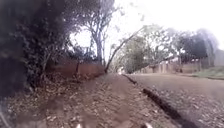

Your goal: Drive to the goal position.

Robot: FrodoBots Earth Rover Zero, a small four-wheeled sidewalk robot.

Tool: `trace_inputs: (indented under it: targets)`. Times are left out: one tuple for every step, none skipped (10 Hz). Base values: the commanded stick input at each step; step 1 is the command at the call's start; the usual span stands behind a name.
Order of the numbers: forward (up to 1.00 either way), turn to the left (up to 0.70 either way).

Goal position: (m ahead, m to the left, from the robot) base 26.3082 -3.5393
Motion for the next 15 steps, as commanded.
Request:
trace_inputs:
  targets:
    - [0.5, 0.0]
    - [0.5, 0.0]
    - [0.5, 0.0]
    - [0.5, 0.0]
    - [0.5, 0.0]
    - [0.5, 0.0]
    - [0.5, 0.0]
    - [0.5, 0.0]
    - [0.5, 0.0]
    - [0.5, 0.0]
    - [0.5, 0.0]
    - [0.5, 0.0]
    - [0.5, 0.0]
    - [0.5, 0.0]
    - [0.5, 0.0]
